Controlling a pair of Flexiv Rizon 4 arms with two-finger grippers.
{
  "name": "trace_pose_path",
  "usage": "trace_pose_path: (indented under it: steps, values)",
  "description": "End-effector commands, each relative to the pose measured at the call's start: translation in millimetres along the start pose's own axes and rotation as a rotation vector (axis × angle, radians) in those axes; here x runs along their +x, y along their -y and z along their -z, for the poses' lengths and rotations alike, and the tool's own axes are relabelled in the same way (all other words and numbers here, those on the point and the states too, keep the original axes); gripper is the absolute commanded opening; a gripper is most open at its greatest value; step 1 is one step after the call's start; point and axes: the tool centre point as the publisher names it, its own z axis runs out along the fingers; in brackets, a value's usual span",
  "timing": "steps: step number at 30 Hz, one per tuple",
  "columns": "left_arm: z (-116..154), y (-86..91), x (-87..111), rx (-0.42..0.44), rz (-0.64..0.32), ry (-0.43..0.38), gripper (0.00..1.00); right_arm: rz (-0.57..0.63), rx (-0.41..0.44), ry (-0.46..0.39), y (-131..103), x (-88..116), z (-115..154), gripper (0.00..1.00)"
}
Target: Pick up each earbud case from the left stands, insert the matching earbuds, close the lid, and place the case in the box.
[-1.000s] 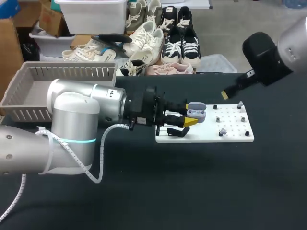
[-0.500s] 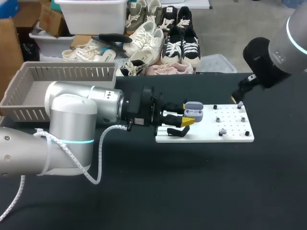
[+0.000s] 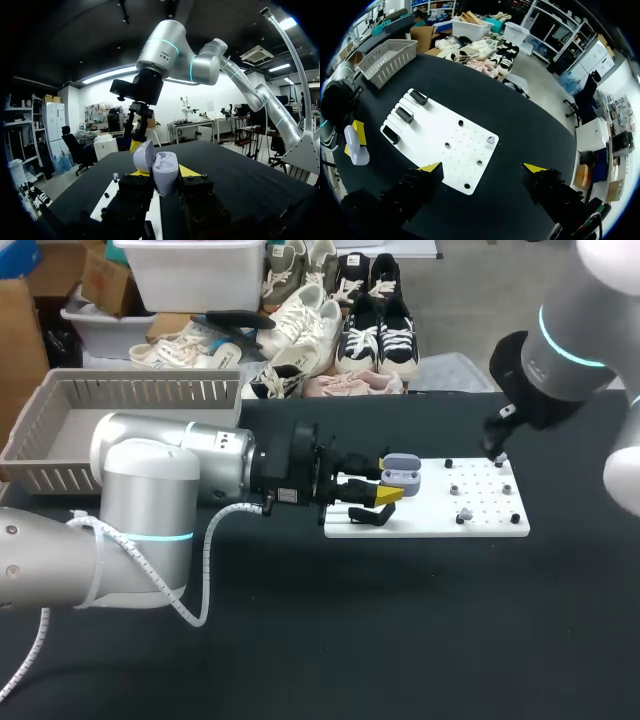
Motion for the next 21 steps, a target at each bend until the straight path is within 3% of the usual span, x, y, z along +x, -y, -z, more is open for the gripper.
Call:
trace_pose_path:
  steps: [1, 13, 21]
  values:
    - [0.4, 1.5, 0.3, -0.005, -0.002, 0.002, 0.00, -0.007, 0.083, -0.029, -2.7, -14.8, -15.4, 1.00]
    - [0.4, 1.5, 0.3, -0.005, -0.002, 0.002, 0.00, -0.055, 0.037, -0.099, -0.7, -25.4, -46.1, 0.93]
    - [0.4, 1.5, 0.3, -0.005, -0.002, 0.002, 0.00, -0.084, 0.030, -0.143, -0.4, -20.3, -57.9, 0.75]
